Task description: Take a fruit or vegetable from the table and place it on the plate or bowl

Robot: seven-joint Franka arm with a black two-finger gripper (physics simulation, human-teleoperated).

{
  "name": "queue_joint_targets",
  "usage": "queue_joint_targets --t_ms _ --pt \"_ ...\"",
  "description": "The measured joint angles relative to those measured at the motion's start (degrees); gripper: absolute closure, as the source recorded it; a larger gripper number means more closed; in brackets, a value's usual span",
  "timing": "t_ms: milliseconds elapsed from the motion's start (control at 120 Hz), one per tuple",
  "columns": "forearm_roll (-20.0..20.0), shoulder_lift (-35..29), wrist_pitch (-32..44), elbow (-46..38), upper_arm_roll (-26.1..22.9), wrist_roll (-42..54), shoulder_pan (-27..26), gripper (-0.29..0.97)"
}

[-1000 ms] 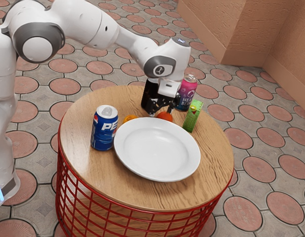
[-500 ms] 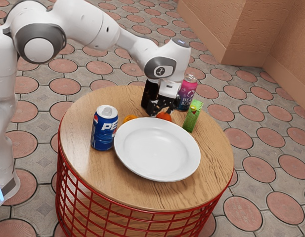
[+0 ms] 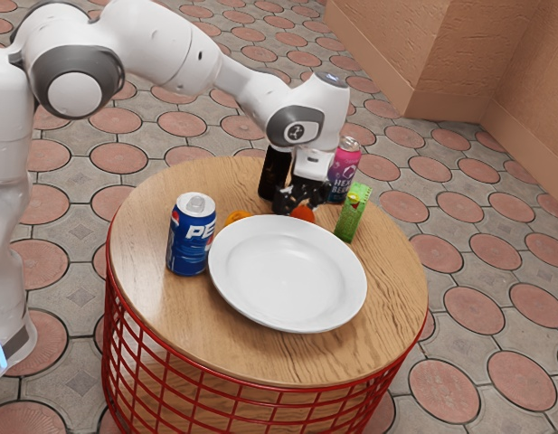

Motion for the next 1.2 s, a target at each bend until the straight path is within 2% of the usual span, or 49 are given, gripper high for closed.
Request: queue_joint_targets --t_ms 258,600,675,783,942,1200 --pt "-0.4 -0.2 -0.2 1.4 0.1 -0.1 0.0 0.4" --pt "-0.7 -4.0 -8.1 12.8 0.5 -0.2 0.1 0.42" --pt "-0.7 -5.1 -9.6 13.0 0.2 -0.3 -2.6 0.42" --pt "-1.0 -5.5 -11.1 13.0 0.1 -0.6 -9.3 0.42" --pt "-2.3 -3.8 -12.1 12.5 0.0 -1.1 -18.0 0.42" --pt "-3.5 -0.3 -11.8 12.5 0.1 -1.8 -18.8 0.42"
